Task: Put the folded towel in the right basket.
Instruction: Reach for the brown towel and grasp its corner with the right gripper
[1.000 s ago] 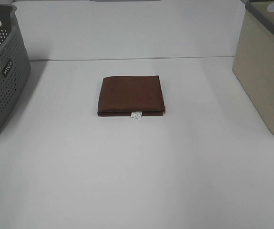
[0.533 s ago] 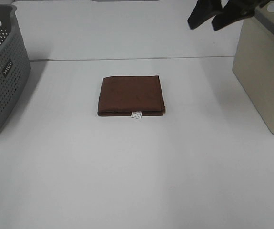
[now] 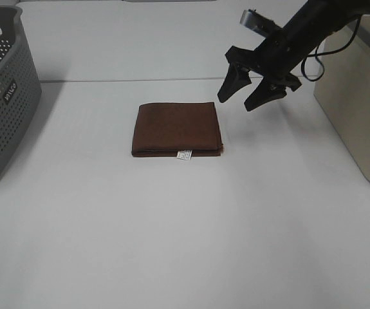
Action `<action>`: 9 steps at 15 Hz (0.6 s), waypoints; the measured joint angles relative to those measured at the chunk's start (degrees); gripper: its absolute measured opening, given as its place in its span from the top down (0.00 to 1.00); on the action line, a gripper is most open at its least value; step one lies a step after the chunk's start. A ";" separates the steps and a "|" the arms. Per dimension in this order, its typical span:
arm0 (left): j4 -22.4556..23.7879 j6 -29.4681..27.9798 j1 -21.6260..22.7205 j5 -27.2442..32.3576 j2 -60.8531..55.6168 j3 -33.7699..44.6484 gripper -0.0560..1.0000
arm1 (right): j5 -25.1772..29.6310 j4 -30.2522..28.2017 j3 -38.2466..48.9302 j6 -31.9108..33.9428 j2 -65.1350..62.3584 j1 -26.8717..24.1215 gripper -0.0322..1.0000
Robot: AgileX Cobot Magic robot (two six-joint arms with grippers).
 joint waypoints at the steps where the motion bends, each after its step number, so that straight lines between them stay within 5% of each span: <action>1: 0.00 0.00 0.00 0.00 0.00 0.00 0.02 | 0.06 0.52 -1.89 0.40 2.69 0.00 0.32; 9: 0.00 0.00 0.00 0.00 0.00 0.00 0.02 | 0.80 8.37 -8.31 0.23 14.27 0.00 0.32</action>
